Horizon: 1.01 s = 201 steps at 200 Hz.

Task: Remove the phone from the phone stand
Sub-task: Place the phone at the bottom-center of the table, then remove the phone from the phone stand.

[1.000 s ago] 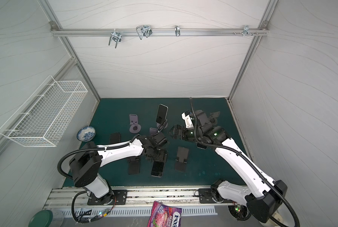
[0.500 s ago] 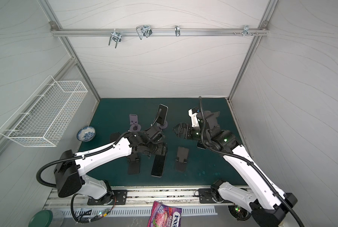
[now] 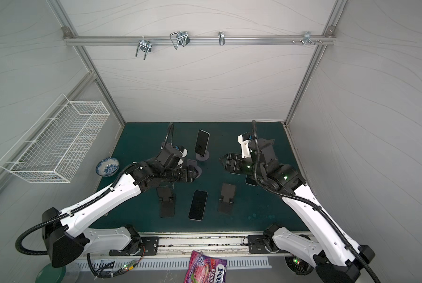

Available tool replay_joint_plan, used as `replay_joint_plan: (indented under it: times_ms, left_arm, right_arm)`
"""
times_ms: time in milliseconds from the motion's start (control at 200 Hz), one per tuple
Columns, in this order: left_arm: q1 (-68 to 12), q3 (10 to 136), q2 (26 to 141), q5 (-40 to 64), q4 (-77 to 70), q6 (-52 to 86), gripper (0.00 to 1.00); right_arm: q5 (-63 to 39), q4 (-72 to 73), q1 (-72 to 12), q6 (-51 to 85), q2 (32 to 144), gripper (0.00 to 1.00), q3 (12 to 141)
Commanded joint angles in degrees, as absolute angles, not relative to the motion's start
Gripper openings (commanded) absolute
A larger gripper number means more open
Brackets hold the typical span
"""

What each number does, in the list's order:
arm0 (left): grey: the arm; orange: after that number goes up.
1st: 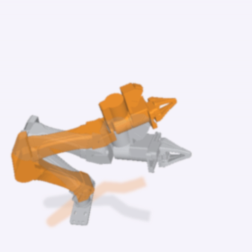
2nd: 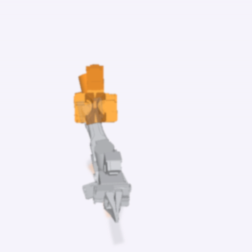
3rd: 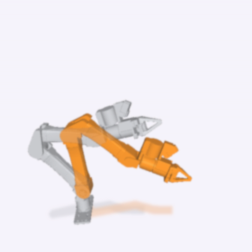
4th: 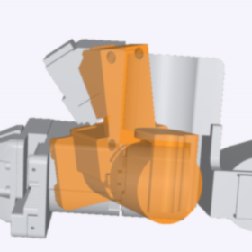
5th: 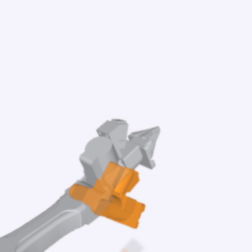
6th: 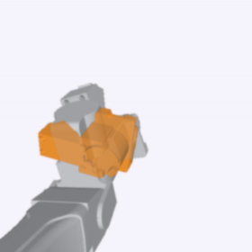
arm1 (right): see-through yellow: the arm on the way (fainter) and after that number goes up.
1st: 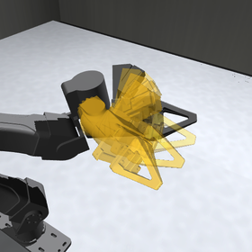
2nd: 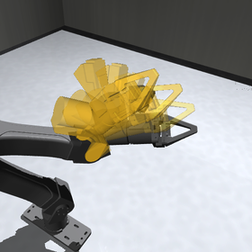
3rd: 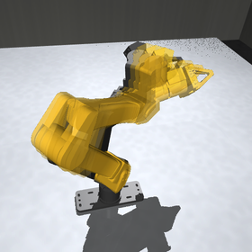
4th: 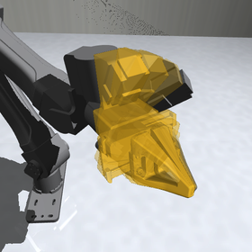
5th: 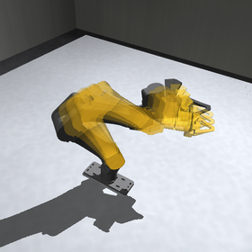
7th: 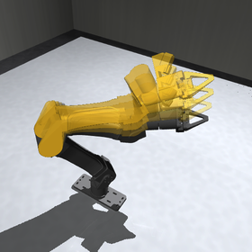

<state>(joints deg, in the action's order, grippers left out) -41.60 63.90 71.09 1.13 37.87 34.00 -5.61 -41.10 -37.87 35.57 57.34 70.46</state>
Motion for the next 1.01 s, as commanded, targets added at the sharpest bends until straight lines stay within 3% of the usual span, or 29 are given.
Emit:
replay_joint_plan:
  times_ms: [0,585,1000]
  left_arm:
    - [-39.66,63.05,69.27,2.09,37.81,31.62,0.78]
    - [-24.94,60.28,64.69,9.76,35.99,22.83,0.81]
    - [-20.13,65.24,71.16,16.25,29.94,14.77,0.94]
  right_arm:
    - [-5.57,-39.75,-38.87,35.86,58.68,0.81,72.41]
    - [2.42,-39.15,-44.44,34.37,67.73,0.8,78.3]
    - [3.46,-38.58,-43.83,31.11,73.35,0.83,80.56]
